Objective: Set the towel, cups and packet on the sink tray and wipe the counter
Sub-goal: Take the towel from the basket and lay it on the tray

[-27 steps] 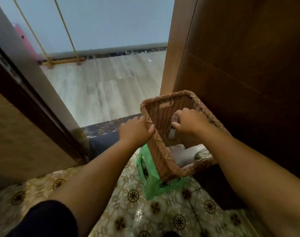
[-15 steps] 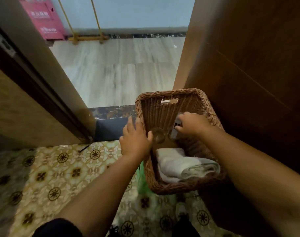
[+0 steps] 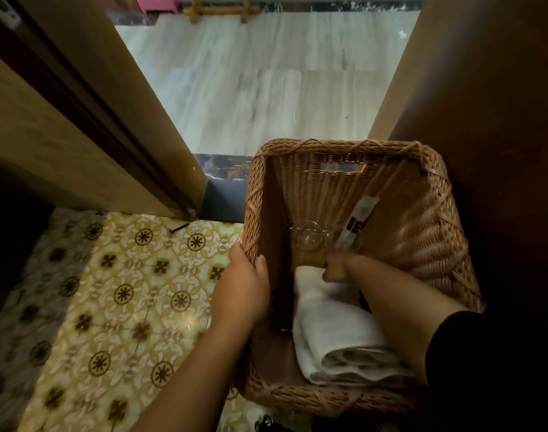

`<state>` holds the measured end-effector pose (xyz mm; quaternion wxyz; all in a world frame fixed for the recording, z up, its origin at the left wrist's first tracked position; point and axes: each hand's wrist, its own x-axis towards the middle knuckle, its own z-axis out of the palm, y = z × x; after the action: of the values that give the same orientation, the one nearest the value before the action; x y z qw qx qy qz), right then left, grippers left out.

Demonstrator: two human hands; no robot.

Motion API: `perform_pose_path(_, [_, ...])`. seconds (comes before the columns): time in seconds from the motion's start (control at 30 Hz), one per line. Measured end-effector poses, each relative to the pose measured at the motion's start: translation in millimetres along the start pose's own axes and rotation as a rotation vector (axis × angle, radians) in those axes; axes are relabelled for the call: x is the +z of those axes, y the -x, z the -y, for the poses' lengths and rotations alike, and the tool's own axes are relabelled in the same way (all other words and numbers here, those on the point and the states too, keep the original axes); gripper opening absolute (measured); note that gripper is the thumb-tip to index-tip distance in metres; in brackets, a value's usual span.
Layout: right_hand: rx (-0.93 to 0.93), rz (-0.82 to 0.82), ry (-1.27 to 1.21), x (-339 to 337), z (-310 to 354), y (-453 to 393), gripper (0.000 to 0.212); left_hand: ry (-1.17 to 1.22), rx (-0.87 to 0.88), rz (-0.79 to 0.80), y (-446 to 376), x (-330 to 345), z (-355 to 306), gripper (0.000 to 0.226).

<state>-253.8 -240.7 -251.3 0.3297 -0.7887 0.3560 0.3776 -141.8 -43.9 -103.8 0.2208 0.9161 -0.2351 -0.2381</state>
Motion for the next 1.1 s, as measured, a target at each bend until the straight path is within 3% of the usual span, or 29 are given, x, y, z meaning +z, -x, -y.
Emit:
perform_pose_path(0.07, [0.035,0.045,-0.042,7,-8,-28,0.062,0.018,0.009,-0.021,-3,3,2,0.051])
perform_pose_path(0.27, [0.106,0.084,-0.2,32,-9,-73,0.06,0.021,0.025,-0.062,-6,5,7,0.049])
perform_pose_path(0.4, [0.119,0.141,-0.041,23,-8,-77,0.094,0.006,0.013,-0.05,-5,5,6,0.05])
perform_pose_path(0.7, [-0.048,0.246,0.005,12,-4,-58,0.087,-0.006,0.018,-0.054,-8,8,6,0.047])
perform_pose_path(0.97, [-0.123,0.068,0.139,-27,18,6,0.085,-0.011,0.007,-0.025,-12,10,7,0.033])
perform_pose_path(1.1, [-0.172,-0.153,0.201,-41,26,57,0.08,0.024,-0.024,0.009,-12,11,8,0.033])
